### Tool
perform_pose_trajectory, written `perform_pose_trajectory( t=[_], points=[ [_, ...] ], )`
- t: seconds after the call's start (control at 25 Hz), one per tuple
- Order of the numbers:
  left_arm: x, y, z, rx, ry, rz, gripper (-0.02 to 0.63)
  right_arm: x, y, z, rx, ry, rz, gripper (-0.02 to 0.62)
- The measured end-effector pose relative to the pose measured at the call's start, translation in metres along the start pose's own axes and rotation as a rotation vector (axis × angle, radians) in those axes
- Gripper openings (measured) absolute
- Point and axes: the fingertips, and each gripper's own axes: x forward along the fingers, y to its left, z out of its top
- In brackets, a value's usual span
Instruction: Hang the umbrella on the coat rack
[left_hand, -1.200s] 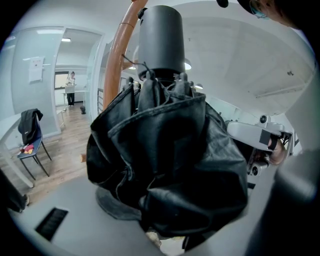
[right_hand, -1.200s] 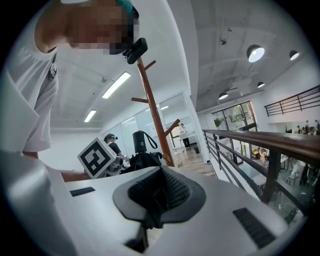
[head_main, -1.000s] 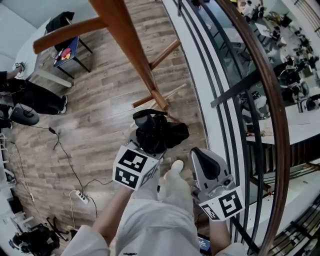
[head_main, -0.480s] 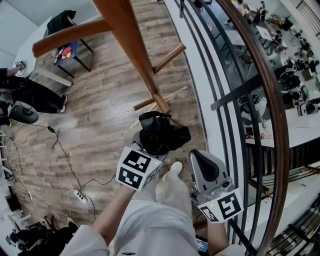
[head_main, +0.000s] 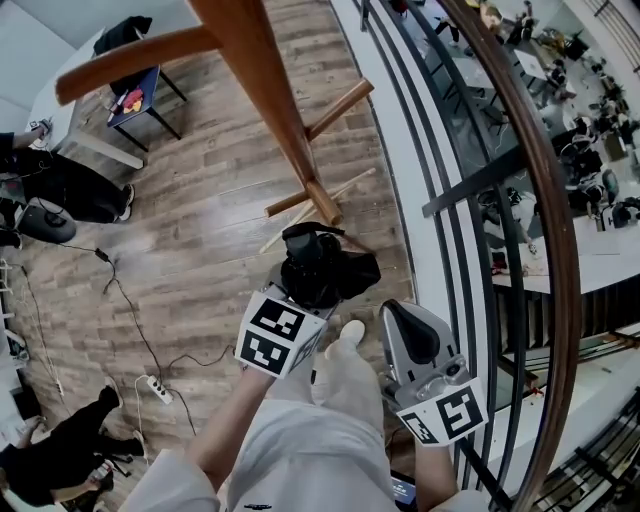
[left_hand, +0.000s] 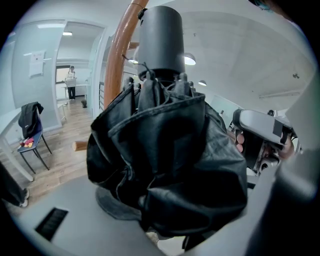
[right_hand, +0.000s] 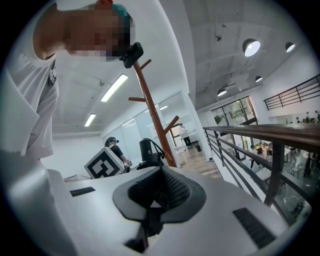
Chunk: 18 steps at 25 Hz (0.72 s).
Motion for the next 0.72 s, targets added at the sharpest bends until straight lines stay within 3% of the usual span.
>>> perform_pose_trajectory(
  t=[0.72],
  points=[
    [0.009,0.002,0.001,-0.004,0.025,0.008,0.247,-0.005,-0.006,0.002,0.011,-0.007,-0.02,0.035]
  ],
)
